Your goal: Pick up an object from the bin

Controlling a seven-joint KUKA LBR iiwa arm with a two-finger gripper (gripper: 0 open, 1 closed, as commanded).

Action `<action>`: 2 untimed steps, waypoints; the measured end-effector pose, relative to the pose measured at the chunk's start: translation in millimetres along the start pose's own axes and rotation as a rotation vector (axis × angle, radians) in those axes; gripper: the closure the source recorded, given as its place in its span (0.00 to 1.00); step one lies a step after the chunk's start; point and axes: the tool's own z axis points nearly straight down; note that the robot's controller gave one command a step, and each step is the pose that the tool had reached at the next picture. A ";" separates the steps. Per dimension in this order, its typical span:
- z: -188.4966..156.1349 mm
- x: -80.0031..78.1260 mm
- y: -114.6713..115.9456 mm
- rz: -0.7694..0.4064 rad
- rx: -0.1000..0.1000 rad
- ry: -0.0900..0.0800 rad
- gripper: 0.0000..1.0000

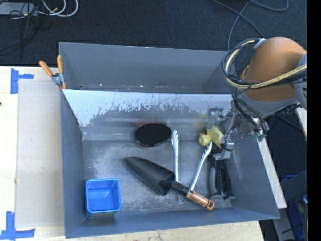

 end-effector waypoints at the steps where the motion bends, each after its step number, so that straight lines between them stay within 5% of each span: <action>1: -3.9 -1.6 0.5 -0.002 0.001 -0.008 0.00; 2: 59.4 40.4 18.8 0.118 0.000 -0.007 0.00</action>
Offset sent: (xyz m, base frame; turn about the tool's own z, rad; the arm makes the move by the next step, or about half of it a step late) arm -0.0986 0.0460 -0.1454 0.2787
